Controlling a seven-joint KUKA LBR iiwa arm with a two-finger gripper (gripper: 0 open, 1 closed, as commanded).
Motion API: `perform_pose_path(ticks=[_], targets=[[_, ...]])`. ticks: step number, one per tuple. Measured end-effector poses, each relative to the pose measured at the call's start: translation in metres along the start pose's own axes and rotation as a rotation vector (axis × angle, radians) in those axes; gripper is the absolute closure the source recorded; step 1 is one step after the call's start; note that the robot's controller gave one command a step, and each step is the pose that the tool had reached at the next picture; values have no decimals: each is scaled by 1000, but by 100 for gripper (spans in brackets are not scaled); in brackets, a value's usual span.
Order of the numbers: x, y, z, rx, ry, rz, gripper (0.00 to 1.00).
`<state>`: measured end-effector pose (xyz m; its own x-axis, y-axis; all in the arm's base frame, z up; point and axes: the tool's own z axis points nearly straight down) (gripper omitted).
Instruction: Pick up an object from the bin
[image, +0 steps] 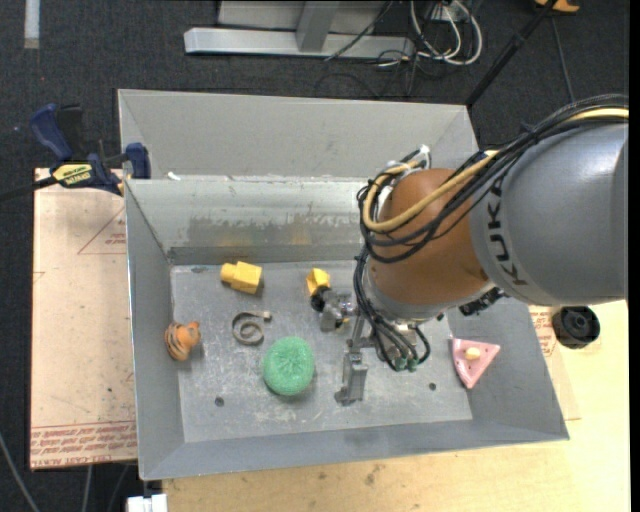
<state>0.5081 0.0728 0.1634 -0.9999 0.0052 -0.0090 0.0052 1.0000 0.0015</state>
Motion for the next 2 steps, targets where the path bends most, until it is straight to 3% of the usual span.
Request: perform_pose_path(ticks=[1, 2], targets=[[-20, 69, 13, 0, 11, -33, 0], [-6, 51, 15, 0, 8, 68, 0]])
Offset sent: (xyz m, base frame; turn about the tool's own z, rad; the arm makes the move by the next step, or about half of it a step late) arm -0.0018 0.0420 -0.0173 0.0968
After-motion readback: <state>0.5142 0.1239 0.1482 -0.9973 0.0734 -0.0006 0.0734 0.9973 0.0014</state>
